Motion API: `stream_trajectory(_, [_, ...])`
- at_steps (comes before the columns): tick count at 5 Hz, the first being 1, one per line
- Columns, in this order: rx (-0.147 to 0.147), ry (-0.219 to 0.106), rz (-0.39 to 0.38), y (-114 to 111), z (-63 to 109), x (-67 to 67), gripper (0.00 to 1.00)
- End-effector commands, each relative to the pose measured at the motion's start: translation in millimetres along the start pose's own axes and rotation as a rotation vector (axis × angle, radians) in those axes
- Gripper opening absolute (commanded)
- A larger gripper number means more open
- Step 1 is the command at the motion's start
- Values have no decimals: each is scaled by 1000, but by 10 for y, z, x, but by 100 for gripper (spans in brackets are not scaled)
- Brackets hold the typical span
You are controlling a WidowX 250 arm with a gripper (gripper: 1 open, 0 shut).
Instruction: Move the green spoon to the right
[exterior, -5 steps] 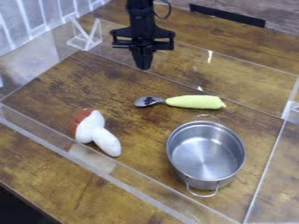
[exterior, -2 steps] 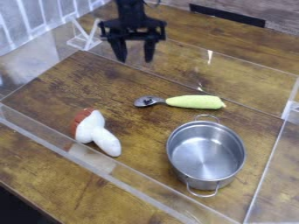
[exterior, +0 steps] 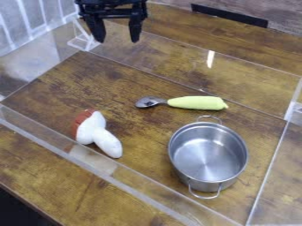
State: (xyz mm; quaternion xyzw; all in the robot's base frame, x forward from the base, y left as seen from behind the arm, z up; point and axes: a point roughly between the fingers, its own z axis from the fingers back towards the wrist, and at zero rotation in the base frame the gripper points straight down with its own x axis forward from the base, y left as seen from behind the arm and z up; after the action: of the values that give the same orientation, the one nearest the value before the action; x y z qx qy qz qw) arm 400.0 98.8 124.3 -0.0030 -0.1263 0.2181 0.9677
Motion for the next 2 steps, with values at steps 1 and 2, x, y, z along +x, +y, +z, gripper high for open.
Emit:
stream_trajectory(1, [0,-67,-6,44,312,109,100])
stream_trajectory(2, [21,-35,4,78,225,98,100])
